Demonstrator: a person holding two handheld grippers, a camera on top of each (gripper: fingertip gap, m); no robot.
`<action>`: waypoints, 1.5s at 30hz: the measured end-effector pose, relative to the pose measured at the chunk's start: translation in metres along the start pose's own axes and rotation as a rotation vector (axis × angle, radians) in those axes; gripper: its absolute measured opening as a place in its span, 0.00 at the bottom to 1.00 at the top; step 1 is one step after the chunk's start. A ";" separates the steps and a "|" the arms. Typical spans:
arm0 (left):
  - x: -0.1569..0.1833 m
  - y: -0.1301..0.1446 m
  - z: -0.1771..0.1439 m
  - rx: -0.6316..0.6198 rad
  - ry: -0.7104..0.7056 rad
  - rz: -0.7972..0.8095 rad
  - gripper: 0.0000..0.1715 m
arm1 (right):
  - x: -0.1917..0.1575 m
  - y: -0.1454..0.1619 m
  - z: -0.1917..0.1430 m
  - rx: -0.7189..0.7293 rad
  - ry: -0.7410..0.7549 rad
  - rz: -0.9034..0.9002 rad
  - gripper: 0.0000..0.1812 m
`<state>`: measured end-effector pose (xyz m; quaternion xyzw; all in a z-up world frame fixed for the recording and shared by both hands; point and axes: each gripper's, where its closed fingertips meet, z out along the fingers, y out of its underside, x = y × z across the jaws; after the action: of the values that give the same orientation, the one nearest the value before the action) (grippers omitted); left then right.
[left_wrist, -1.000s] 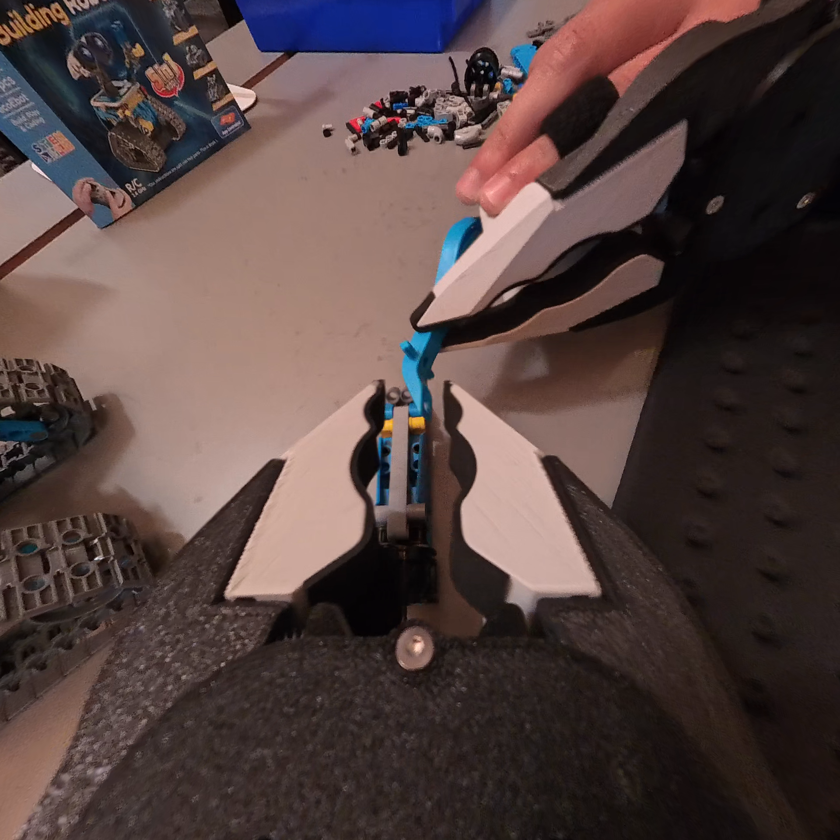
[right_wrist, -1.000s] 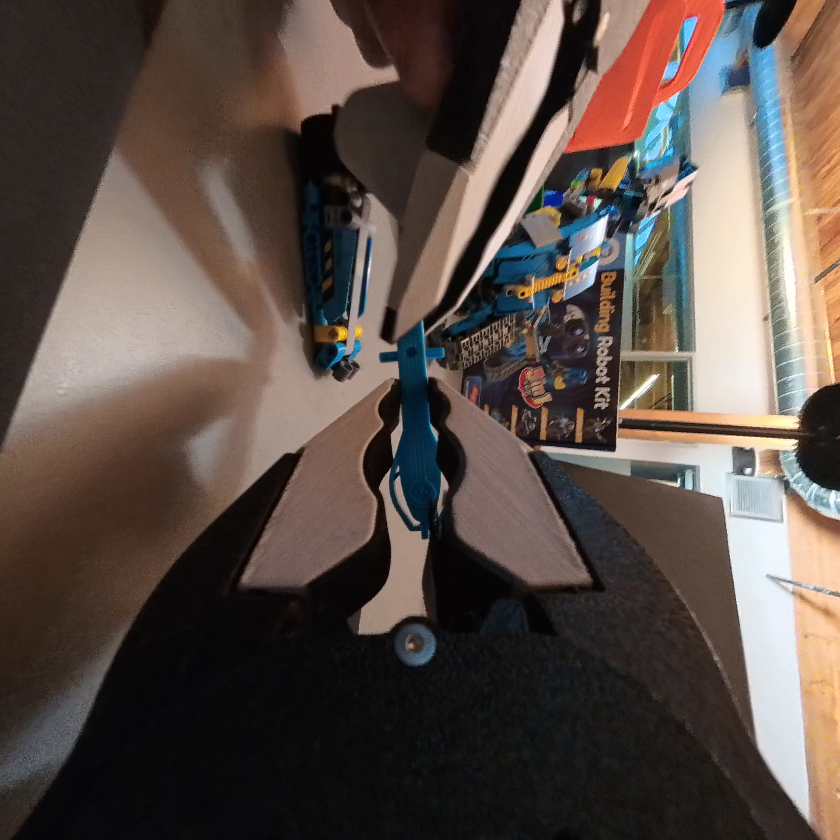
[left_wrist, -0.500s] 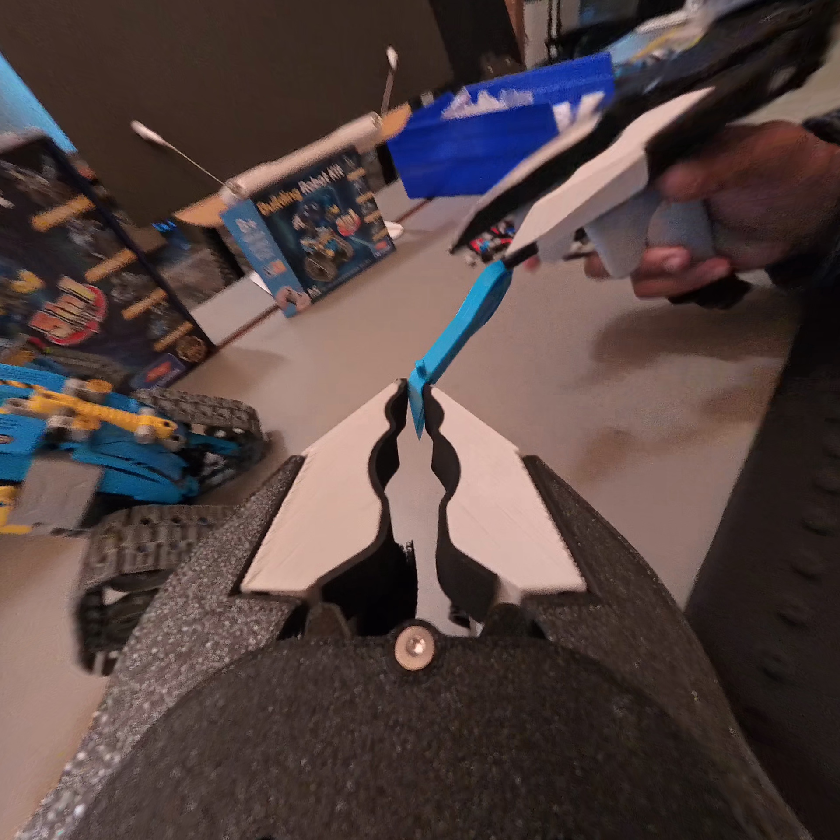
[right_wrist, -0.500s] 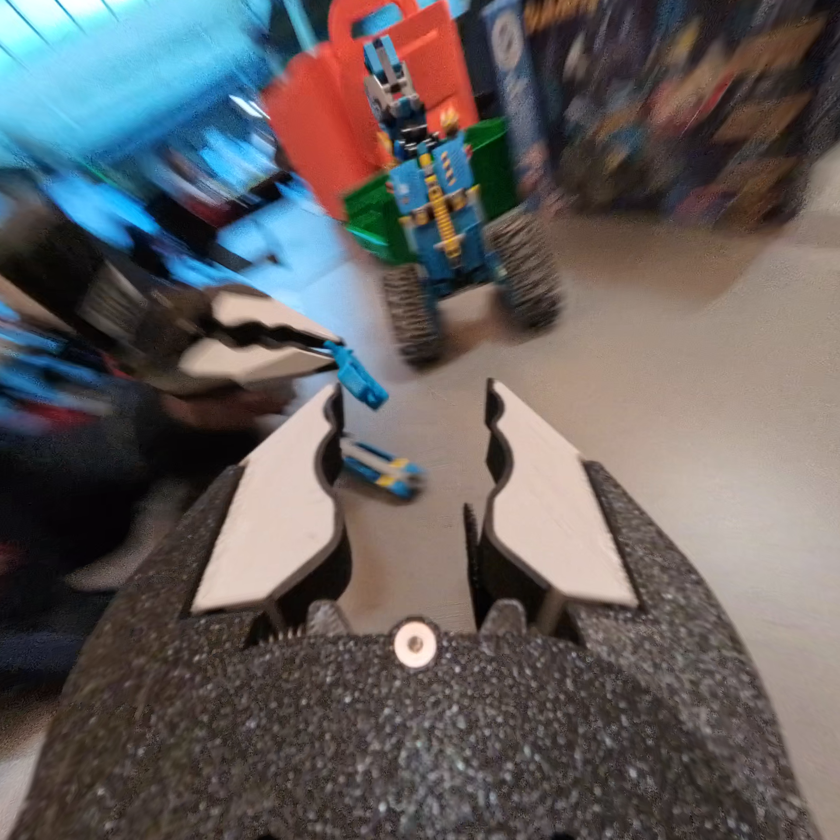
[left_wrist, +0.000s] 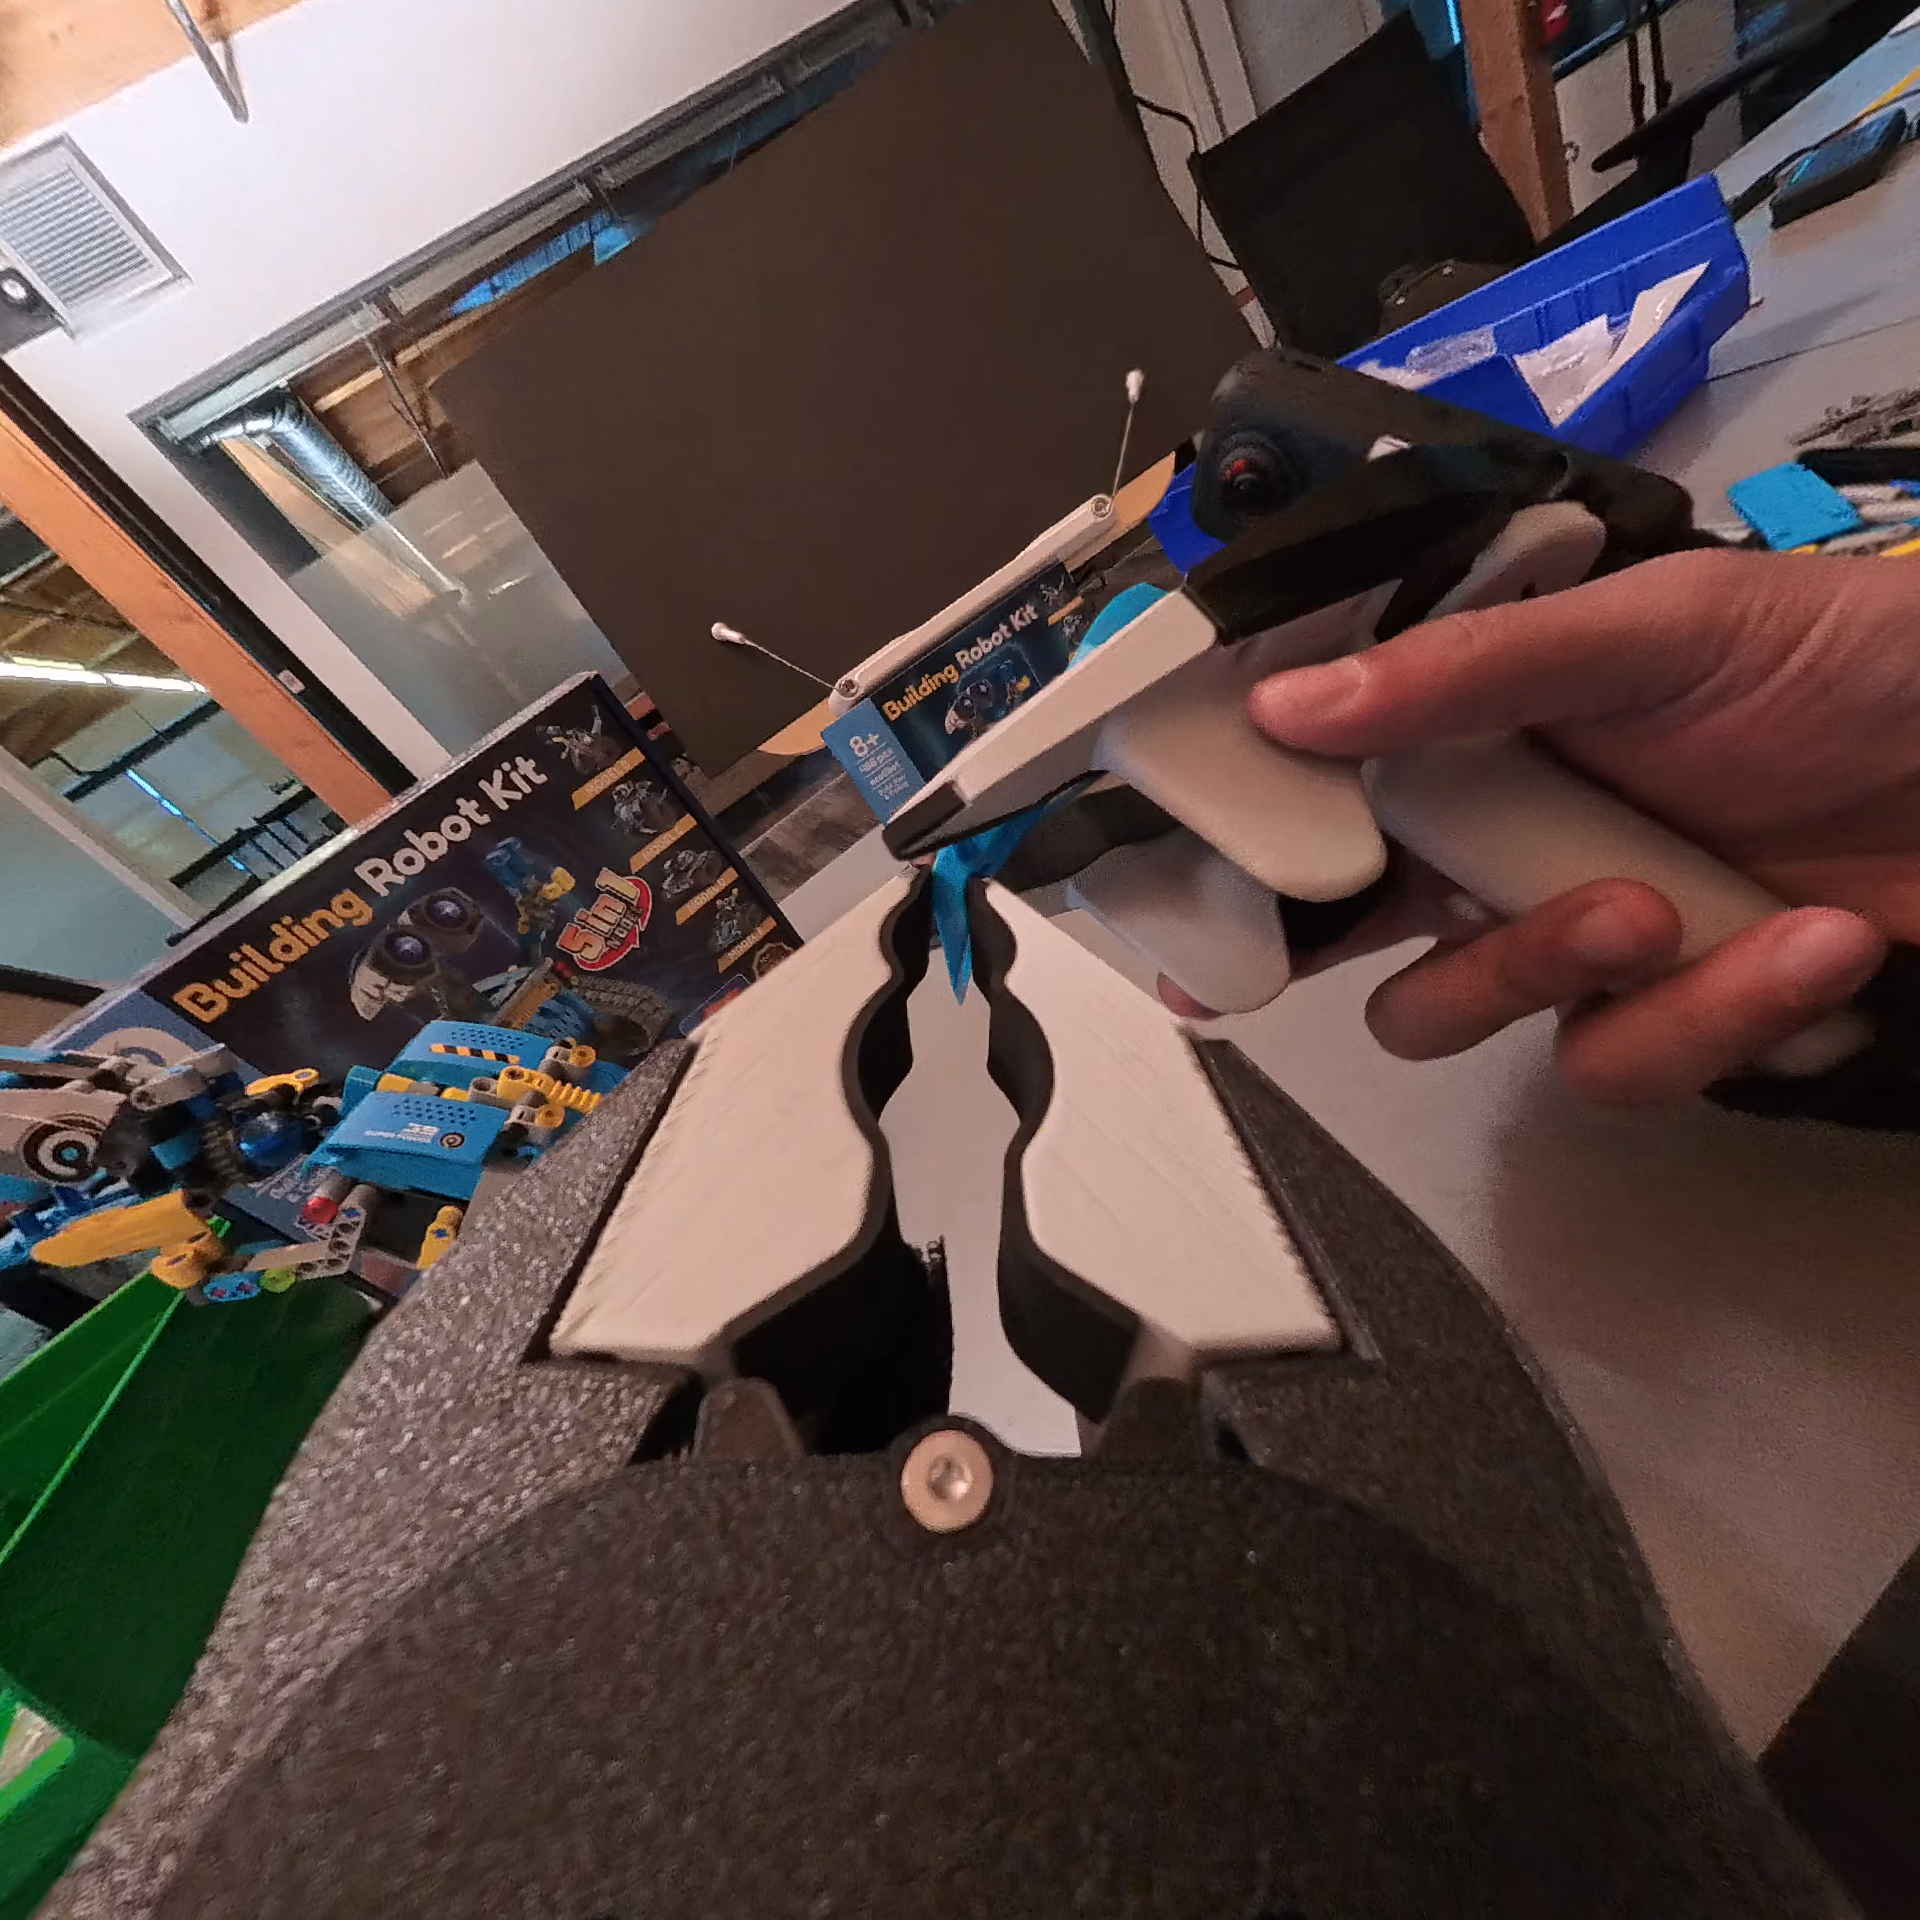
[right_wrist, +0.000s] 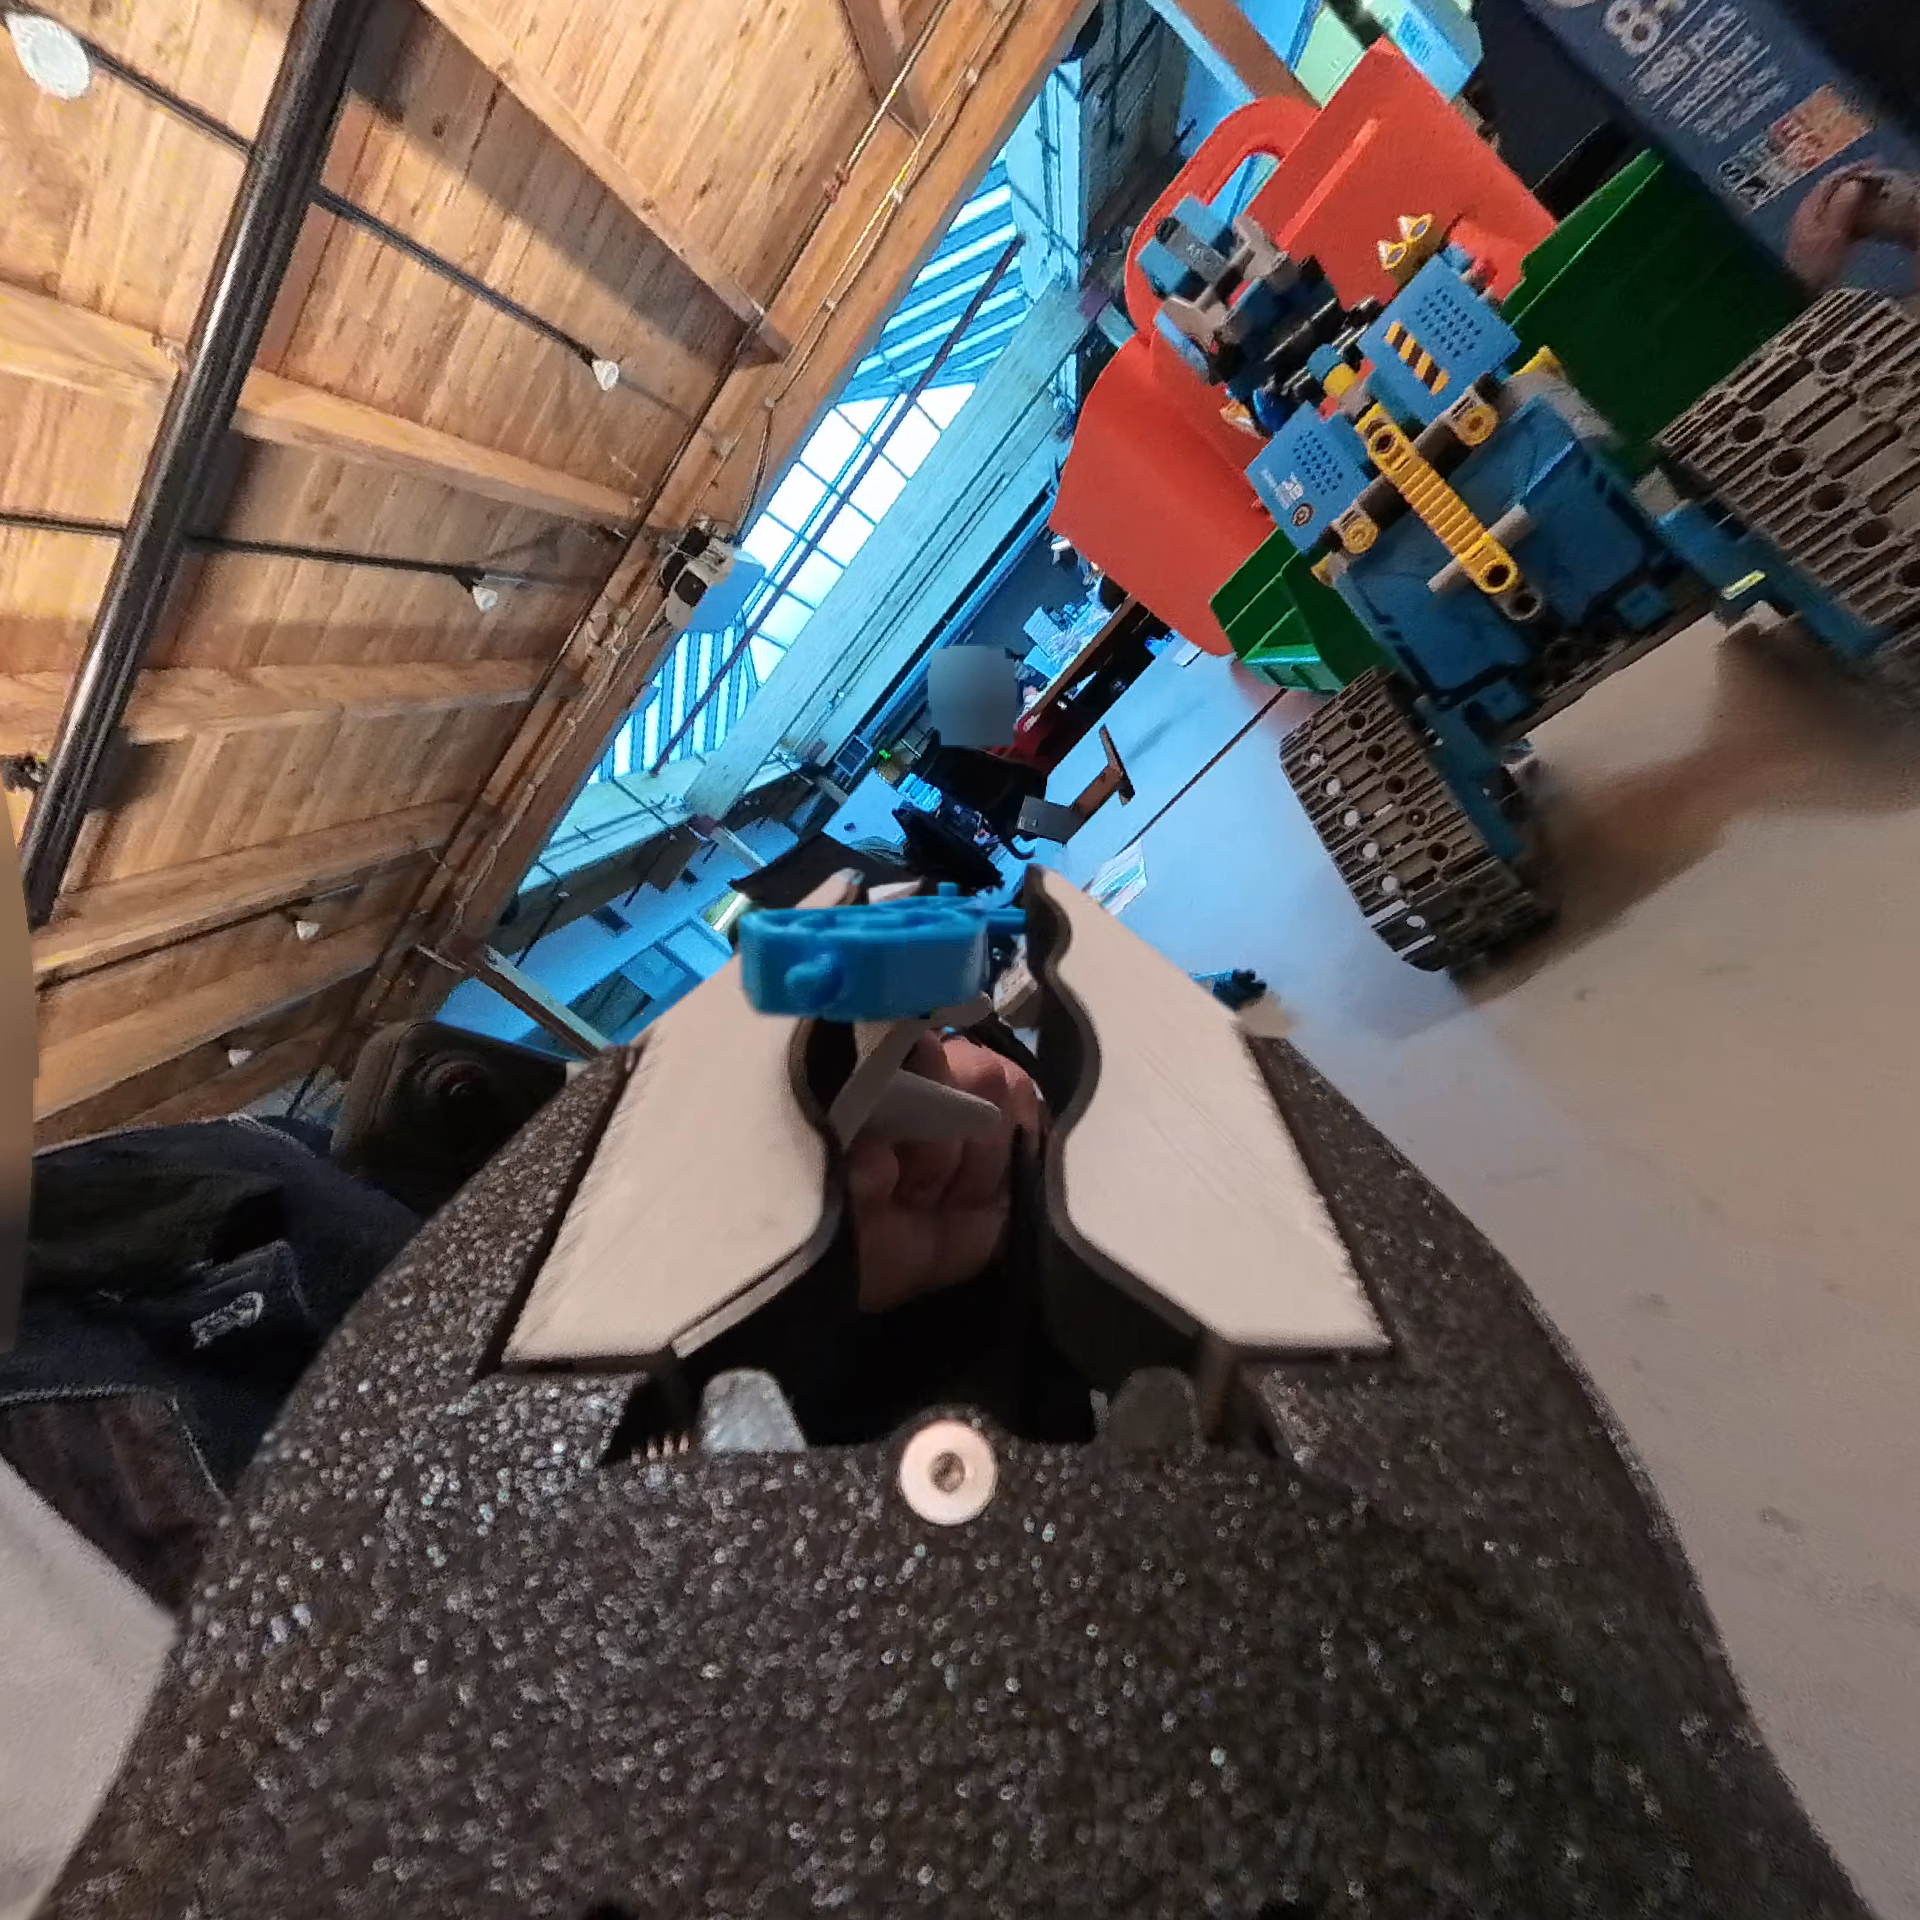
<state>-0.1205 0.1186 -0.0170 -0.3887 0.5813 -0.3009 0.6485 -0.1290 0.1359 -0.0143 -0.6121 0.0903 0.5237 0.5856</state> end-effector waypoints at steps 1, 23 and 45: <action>0.001 0.000 0.000 -0.001 0.000 0.014 0.03 | 0.000 0.001 -0.001 -0.001 0.007 -0.015 0.15; 0.008 0.026 0.005 -0.086 0.046 0.082 0.02 | 0.008 0.004 -0.022 -0.114 0.054 -0.077 0.15; -0.015 0.026 0.005 -0.107 -0.045 -0.108 0.02 | 0.011 -0.003 -0.011 0.005 0.100 -0.128 0.12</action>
<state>-0.1195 0.1451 -0.0311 -0.4605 0.5600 -0.2952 0.6223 -0.1161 0.1330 -0.0237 -0.6406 0.0814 0.4536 0.6142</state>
